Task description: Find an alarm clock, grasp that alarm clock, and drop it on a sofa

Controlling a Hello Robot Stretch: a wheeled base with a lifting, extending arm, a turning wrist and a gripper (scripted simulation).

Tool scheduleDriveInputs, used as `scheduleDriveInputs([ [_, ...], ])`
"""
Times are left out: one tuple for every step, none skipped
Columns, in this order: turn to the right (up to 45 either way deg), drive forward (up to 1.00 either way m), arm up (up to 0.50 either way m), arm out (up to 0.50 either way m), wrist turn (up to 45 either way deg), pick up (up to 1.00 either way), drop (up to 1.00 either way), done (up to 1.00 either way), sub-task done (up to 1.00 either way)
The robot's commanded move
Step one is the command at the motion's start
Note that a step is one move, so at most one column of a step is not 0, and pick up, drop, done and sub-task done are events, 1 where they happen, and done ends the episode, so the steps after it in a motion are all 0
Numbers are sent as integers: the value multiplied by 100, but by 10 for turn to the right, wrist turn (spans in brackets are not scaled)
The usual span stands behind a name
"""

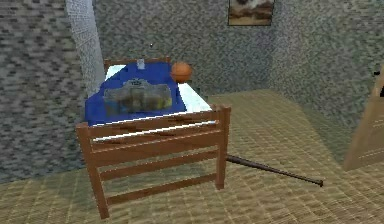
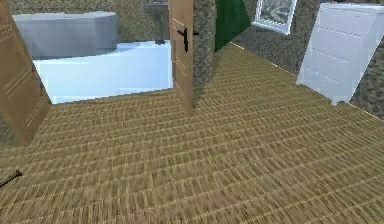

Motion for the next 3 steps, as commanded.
scheduleDriveInputs([
  [-180,0,0,0,0,0,0,0,0],
  [0,65,0,0,0,0,0,0,0],
  [-450,0,0,0,0,0,0,0,0],
])
